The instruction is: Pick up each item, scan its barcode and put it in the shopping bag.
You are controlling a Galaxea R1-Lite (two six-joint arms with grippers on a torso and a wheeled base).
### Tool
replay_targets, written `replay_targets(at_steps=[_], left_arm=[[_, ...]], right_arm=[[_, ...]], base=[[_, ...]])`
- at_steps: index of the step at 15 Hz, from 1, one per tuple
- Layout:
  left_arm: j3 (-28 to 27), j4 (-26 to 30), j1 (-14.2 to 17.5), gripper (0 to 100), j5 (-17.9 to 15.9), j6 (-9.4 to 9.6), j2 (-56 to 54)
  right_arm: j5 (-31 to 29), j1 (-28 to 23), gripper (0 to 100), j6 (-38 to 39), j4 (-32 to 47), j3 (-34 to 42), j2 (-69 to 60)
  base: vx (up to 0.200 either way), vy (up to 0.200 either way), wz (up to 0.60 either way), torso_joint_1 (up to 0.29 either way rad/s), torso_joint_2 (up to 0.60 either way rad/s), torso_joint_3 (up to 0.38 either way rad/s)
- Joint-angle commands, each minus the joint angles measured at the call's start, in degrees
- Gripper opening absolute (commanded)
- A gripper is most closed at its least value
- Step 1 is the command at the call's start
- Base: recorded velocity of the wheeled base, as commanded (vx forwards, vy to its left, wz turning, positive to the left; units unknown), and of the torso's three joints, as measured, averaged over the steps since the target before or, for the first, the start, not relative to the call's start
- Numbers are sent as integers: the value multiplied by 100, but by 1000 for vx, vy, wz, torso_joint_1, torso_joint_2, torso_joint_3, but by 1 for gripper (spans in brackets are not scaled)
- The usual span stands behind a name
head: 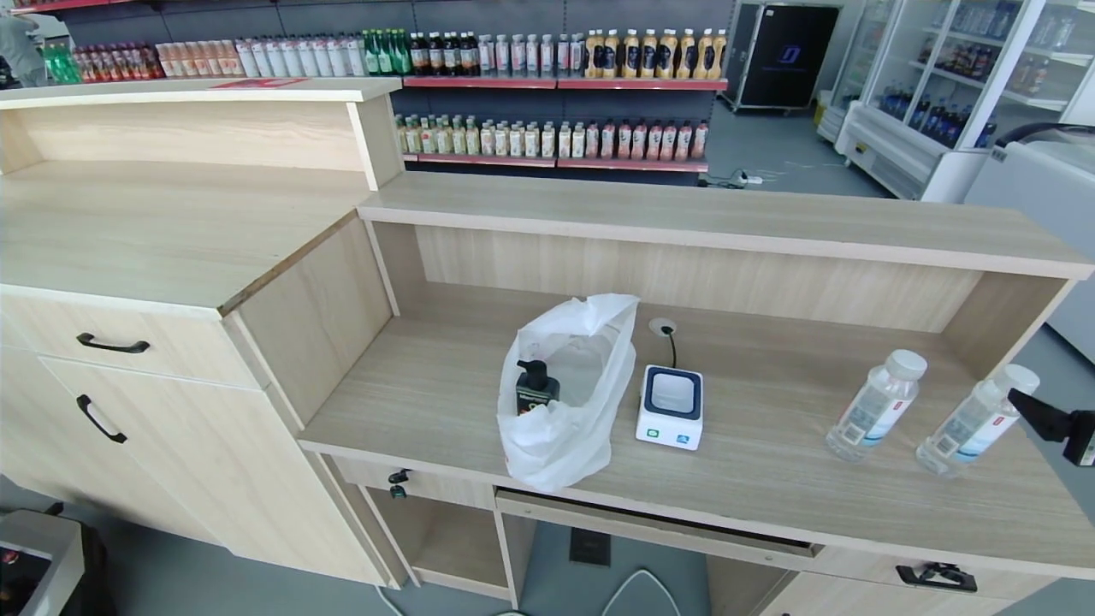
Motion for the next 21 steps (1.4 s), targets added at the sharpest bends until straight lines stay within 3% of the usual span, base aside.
replay_targets(at_steps=[1, 10, 21], left_arm=[[0, 0, 0, 100, 1, 7, -2], [0, 0, 0, 100, 1, 7, -2], [0, 0, 0, 100, 1, -2, -2]], right_arm=[[-23, -84, 100, 34, 0, 266, 203], [-23, -110, 100, 105, -457, -24, 1161], [-50, 1146, 100, -115, -466, -921, 2075]], base=[[0, 0, 0, 0, 0, 0], [0, 0, 0, 0, 0, 0], [0, 0, 0, 0, 0, 0]])
